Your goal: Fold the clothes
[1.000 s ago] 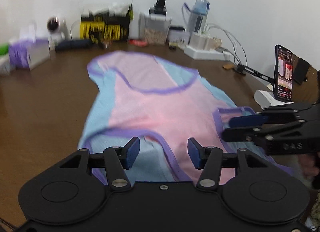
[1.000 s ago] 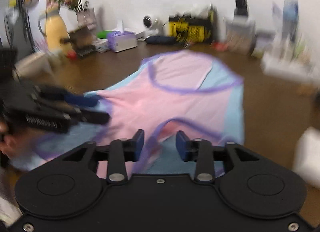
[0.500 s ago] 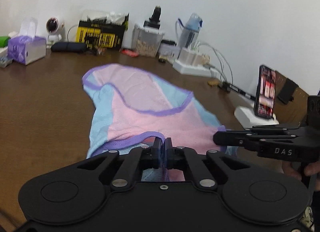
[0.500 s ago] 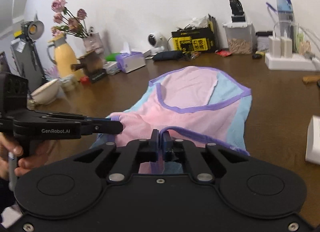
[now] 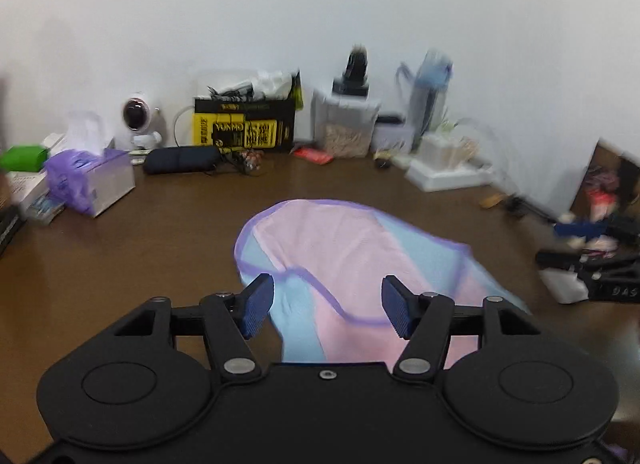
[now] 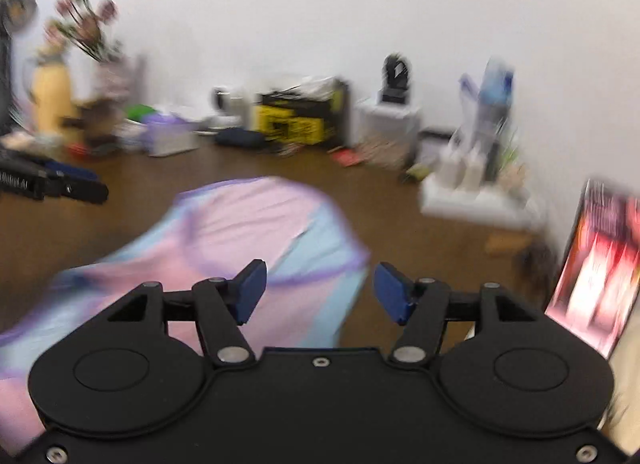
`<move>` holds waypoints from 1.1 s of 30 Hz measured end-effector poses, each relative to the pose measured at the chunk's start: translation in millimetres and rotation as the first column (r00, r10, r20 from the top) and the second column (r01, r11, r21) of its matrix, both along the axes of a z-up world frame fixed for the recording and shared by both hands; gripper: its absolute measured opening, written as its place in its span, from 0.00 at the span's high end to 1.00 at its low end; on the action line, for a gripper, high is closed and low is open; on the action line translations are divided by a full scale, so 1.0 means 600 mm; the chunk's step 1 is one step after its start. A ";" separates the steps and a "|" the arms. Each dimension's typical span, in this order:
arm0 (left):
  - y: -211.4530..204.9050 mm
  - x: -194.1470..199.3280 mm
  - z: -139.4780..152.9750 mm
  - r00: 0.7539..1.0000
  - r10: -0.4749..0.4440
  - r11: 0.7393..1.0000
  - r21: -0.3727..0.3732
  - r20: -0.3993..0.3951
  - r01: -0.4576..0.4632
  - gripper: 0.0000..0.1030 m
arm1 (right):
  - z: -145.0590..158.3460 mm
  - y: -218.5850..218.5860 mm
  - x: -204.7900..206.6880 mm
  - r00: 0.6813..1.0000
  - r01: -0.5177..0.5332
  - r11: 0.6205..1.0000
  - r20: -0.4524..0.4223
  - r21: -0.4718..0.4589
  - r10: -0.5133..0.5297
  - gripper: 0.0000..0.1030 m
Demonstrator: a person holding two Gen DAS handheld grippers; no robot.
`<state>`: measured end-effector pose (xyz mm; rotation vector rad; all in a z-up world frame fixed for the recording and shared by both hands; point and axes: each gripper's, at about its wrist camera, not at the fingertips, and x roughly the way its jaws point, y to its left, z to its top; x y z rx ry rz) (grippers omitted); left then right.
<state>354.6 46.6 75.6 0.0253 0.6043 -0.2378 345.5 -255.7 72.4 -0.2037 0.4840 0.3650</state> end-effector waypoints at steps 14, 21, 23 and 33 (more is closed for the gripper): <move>0.070 0.065 -0.066 0.968 0.239 0.969 -0.048 -0.082 -0.243 0.96 | -0.103 0.106 0.203 0.984 -0.048 0.995 -0.173 -0.088 0.032 0.72; 0.109 0.055 -0.065 0.924 0.372 0.923 -0.070 -0.094 -0.379 0.58 | -0.120 0.105 0.197 0.991 -0.015 0.998 -0.137 -0.063 0.006 0.73; 0.105 0.064 -0.060 0.931 0.359 0.931 -0.042 -0.065 -0.362 0.43 | -0.112 0.105 0.193 0.991 -0.001 0.997 -0.133 -0.075 -0.009 0.73; 0.077 0.119 -0.091 0.957 0.271 0.963 0.030 -0.101 -0.269 0.44 | -0.086 0.088 0.054 0.970 -0.136 0.991 -0.203 0.018 0.136 0.65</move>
